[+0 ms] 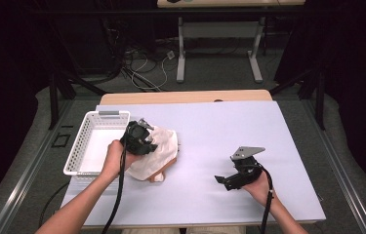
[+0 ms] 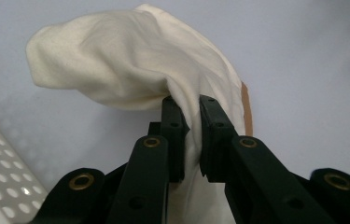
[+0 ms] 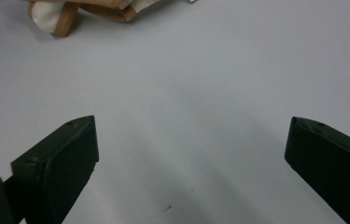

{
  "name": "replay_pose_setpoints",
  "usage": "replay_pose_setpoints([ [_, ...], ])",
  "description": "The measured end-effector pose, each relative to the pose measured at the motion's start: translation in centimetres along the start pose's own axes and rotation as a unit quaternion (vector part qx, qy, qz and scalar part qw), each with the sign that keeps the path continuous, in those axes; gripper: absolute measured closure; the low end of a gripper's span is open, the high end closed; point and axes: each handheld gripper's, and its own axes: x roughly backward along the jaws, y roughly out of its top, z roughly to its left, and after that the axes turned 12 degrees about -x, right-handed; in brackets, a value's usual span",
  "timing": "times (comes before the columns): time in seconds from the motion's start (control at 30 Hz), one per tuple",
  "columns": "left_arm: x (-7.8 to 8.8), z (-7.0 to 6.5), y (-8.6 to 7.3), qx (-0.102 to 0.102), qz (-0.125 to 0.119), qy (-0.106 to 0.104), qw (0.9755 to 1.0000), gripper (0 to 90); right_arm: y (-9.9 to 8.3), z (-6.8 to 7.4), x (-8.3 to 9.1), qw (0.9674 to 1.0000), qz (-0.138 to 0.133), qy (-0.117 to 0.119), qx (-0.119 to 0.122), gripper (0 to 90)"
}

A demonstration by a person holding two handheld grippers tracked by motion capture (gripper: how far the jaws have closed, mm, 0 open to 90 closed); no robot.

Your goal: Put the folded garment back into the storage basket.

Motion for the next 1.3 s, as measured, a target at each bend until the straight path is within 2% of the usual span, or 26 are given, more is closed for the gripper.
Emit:
replay_pose_setpoints([
  [0.2,0.7,0.5,0.2,-0.005,0.013,0.016,0.9998,82.2,0.0,0.0,0.0,1.0000,-0.001,0.001,0.001,2.5],
  [0.5,1.6,1.2,0.7,-0.012,0.037,0.024,0.9990,82.2,0.0,0.0,0.0,1.0000,-0.002,0.002,0.003,2.5],
  [0.7,2.2,1.7,1.1,-0.016,0.044,0.032,0.9984,82.2,0.0,0.0,0.0,1.0000,-0.002,0.002,0.000,2.4],
  [1.3,5.3,2.7,2.5,-0.021,0.041,0.060,0.9971,82.2,0.0,-0.1,0.1,1.0000,-0.003,0.003,0.000,2.3],
])
